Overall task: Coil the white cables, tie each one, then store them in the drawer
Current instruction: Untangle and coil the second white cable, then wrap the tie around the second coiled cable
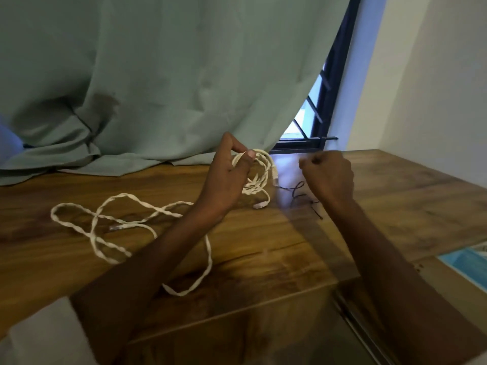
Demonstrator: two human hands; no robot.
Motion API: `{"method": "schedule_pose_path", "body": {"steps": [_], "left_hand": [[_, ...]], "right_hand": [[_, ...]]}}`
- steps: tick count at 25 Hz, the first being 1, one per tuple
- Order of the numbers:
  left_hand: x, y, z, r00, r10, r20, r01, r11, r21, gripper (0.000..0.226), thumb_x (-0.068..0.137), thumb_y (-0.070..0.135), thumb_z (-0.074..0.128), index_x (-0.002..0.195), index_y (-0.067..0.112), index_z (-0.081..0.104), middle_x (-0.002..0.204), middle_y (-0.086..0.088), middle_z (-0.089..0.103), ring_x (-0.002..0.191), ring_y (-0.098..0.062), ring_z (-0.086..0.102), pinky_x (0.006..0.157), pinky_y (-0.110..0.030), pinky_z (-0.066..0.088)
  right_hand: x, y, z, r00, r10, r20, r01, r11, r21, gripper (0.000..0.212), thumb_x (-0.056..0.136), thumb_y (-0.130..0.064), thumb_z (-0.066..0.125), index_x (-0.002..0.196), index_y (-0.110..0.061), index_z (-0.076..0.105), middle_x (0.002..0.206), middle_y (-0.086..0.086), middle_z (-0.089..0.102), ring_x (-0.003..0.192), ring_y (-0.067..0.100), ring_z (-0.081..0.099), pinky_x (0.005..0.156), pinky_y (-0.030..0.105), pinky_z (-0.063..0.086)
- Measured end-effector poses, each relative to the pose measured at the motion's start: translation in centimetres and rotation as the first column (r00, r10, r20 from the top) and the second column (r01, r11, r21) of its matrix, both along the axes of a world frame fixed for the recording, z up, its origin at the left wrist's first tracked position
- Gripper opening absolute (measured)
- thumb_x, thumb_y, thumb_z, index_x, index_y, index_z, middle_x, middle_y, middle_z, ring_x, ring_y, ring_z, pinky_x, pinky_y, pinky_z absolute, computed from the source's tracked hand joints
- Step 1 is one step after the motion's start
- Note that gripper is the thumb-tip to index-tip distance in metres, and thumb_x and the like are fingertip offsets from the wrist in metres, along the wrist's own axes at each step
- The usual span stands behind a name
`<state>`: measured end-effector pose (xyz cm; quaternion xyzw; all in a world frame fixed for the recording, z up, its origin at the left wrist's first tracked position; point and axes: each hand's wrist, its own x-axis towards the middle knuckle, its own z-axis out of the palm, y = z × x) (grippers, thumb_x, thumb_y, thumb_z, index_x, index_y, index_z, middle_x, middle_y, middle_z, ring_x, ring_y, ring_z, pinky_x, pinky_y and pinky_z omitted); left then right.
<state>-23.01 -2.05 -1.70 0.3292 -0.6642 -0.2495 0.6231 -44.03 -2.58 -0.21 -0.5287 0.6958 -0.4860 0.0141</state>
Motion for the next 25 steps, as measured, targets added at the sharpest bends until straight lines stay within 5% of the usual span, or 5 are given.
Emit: {"method": "schedule_pose_path", "body": {"steps": [5, 8, 13, 17, 25], "left_hand": [[0.6, -0.1, 0.0, 0.999, 0.029, -0.021, -0.027, 0.996, 0.086, 0.015, 0.107, 0.019, 0.058, 0.106, 0.007, 0.049, 0.085, -0.016, 0.066, 0.070, -0.022, 0.070, 0.057, -0.035, 0.057], [0.6, -0.2, 0.1, 0.998, 0.012, -0.067, -0.004, 0.993, 0.120, 0.012, 0.107, 0.017, 0.058, 0.105, 0.009, 0.049, 0.083, -0.014, 0.064, 0.064, -0.011, 0.065, 0.052, -0.021, 0.050], [1.5, -0.5, 1.0, 0.991, 0.020, -0.132, -0.006, 0.994, 0.109, 0.012, 0.107, 0.017, 0.058, 0.103, 0.013, 0.048, 0.084, -0.016, 0.055, 0.053, -0.002, 0.052, 0.050, -0.019, 0.045], [2.5, -0.2, 2.3, 0.975, 0.028, -0.219, 0.000, 0.992, 0.124, 0.012, 0.107, 0.019, 0.057, 0.109, 0.011, 0.048, 0.077, -0.015, 0.058, 0.053, -0.005, 0.047, 0.056, -0.027, 0.046], [8.2, 3.6, 8.7, 0.908, 0.169, -0.384, -0.251, 0.952, -0.174, 0.012, 0.107, 0.021, 0.057, 0.101, 0.017, 0.047, 0.069, -0.001, 0.054, 0.056, -0.008, 0.049, 0.059, -0.029, 0.048]], "right_hand": [[-2.2, -2.2, -3.1, 0.984, 0.011, -0.179, 0.041, 0.957, 0.287, 0.062, 0.092, -0.072, 0.057, 0.094, -0.012, 0.071, 0.094, 0.007, 0.068, 0.090, 0.028, 0.066, 0.075, 0.033, 0.042], [-1.4, -3.6, -3.1, 0.990, 0.072, -0.118, -0.030, 0.947, 0.320, 0.050, 0.090, -0.059, 0.070, 0.093, -0.010, 0.067, 0.090, 0.006, 0.067, 0.084, 0.024, 0.062, 0.075, 0.034, 0.047], [-1.3, -4.4, -1.7, 0.970, 0.051, 0.239, -0.088, 0.985, 0.147, 0.038, 0.078, -0.039, 0.086, 0.098, -0.008, 0.078, 0.098, 0.007, 0.075, 0.086, 0.022, 0.067, 0.067, 0.029, 0.046], [-0.6, -3.3, 0.9, 0.821, 0.280, 0.498, -0.325, 0.946, 0.005, 0.032, 0.081, -0.036, 0.088, 0.093, -0.007, 0.082, 0.090, 0.007, 0.077, 0.087, 0.022, 0.066, 0.067, 0.031, 0.044], [8.9, -1.8, 4.4, 0.528, 0.657, 0.538, -0.627, 0.729, -0.276, 0.020, 0.090, -0.030, 0.079, 0.095, -0.011, 0.080, 0.071, 0.001, 0.071, 0.063, 0.011, 0.059, 0.060, 0.021, 0.049]]}}
